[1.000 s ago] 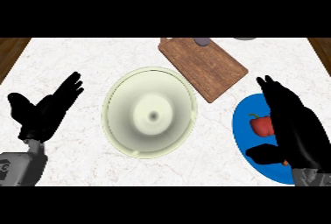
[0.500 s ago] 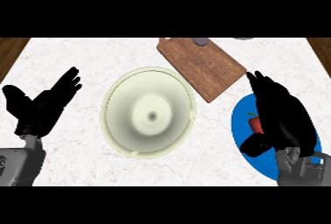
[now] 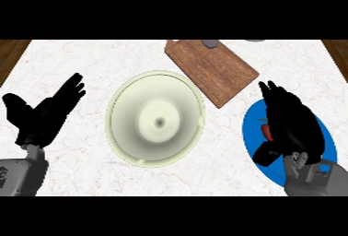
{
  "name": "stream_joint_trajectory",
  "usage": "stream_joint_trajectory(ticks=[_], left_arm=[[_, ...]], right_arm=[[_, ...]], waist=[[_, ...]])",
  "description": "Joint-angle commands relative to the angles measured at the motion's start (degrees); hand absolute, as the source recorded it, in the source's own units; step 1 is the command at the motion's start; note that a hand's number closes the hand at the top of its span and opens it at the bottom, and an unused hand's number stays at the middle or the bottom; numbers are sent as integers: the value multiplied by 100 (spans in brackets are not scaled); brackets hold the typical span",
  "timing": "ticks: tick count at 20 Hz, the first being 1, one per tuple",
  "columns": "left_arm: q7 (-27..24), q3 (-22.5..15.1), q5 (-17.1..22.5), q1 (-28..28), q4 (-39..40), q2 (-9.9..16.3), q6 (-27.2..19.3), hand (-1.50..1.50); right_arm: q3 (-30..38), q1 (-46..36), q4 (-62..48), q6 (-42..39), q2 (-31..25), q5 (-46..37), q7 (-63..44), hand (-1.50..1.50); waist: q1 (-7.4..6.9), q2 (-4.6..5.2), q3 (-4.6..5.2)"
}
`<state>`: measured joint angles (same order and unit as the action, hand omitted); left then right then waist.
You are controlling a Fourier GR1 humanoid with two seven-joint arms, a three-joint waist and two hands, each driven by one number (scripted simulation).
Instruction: Pick the bell pepper from the plate and place it in the bowl
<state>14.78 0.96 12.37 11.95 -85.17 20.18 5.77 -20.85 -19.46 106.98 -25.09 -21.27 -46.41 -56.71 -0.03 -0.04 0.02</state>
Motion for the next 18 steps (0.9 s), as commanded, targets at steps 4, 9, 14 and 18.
stream_joint_trajectory(ticks=[4, 9, 14, 18], left_arm=[[261, 33, -180, 84, -116, -166, -90, 0], [143, 295, -3, -198, -264, -58, 261, 0], [138, 78, -406, 179, -1, -419, -25, 0], [125, 320, -224, -99, -238, -264, 334, 0]], right_arm=[[128, 214, 88, -534, 255, -340, -410, -150], [340, 259, -285, -330, 418, -679, -132, -150], [763, -179, -1197, -285, 521, -723, 399, -150], [1032, 144, -1335, -50, 381, -837, 986, -150]], waist=[[13, -3, -1], [-11, -2, -2], [-15, 9, -2], [-13, 4, -3]])
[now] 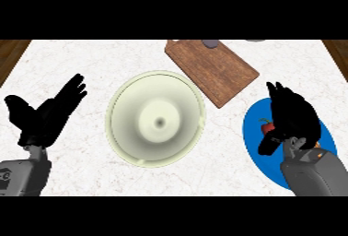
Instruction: Pick the bell pepper from the plate and place it in the bowl
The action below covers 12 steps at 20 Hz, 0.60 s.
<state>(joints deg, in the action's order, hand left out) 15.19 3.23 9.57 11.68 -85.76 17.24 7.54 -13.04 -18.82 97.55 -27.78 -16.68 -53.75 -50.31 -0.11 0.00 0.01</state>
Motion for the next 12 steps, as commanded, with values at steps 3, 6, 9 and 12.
stream_joint_trajectory(ticks=[3, 6, 9, 12], left_arm=[[-122, 322, -16, 262, 372, 58, 191, 0], [211, 329, 73, 3, -112, 137, 344, 0], [94, 98, -317, 282, 180, -206, -8, 0], [175, 321, -42, 222, 23, -29, 350, 0]], right_arm=[[293, 16, -120, -309, 128, -71, -15, -150], [484, -63, -878, 275, 47, -306, 515, -150], [257, 232, -1078, 494, 135, -543, 659, -150], [481, 176, -1456, 706, 118, -605, 898, -150]], waist=[[14, 1, 0], [-12, 1, -2], [11, 6, -2], [-4, 6, -2]])
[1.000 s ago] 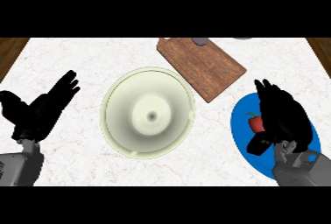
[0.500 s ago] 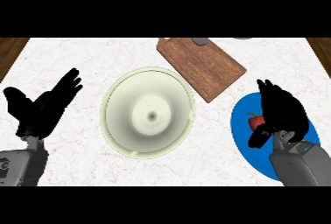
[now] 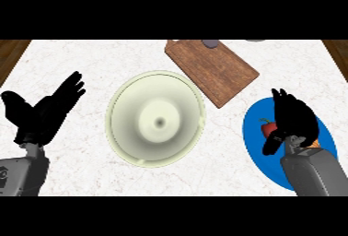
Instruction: Pick the bell pepper from the plate and place it in the bowl
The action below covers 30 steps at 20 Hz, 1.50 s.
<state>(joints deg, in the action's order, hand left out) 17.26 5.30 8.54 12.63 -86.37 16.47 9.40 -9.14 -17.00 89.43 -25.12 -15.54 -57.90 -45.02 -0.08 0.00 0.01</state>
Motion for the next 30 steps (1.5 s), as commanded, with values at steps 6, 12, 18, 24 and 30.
stream_joint_trajectory(ticks=[6, 12, 18, 24, 30], left_arm=[[283, 39, -129, 11, -265, -187, -55, 0], [144, 238, 93, -716, -860, -40, 363, 0], [223, 192, -119, -345, -545, -185, 227, 0], [-179, 308, -328, 15, 223, -198, 264, 0], [336, 309, -170, -291, -662, -219, 295, 0]], right_arm=[[519, -378, -1155, 476, 51, -163, 577, -150], [710, -184, -1544, 719, -93, -214, 1008, -150], [534, -348, -1405, 850, -88, -456, 1294, 150], [664, -333, -1544, 1150, -119, -565, 1676, 150], [671, -547, -2074, 1524, -19, -814, 1936, 150]], waist=[[-14, 3, -2], [-42, -3, -2], [-13, -6, -2], [11, -1, 0], [-28, -2, -2]])
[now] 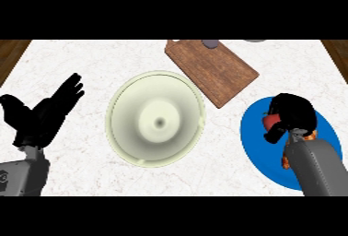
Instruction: Pick the bell pepper from the plate and place it in the bowl
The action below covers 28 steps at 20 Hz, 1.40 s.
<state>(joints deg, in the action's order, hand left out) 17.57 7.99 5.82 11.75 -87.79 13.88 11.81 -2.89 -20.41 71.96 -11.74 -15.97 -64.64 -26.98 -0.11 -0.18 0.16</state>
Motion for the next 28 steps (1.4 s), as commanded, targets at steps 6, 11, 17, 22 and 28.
stream_joint_trajectory(ticks=[6, 11, 17, 22, 28], left_arm=[[-313, 68, -152, 19, 295, -82, -16, 0], [1, 156, -30, -178, -80, -5, -51, 0], [-203, 403, 187, 95, 444, 188, 222, 0], [-407, 216, -85, -25, 423, 72, 143, 0], [25, 212, 93, 26, 91, 111, 187, 0]], right_arm=[[-245, 571, 1271, -435, 216, -22, -65, 150], [-1034, 2886, 2958, -655, 505, 398, 285, 150], [-1675, 4165, 5575, -1215, 269, 327, -136, 150], [-2077, 4410, 7336, -2063, 201, 214, -809, 150], [-2201, 3663, 8161, -2928, 183, 203, -1499, 150]], waist=[[49, 7, -14], [310, -72, -12], [186, -11, -7], [125, 4, -6], [71, -15, 4]])
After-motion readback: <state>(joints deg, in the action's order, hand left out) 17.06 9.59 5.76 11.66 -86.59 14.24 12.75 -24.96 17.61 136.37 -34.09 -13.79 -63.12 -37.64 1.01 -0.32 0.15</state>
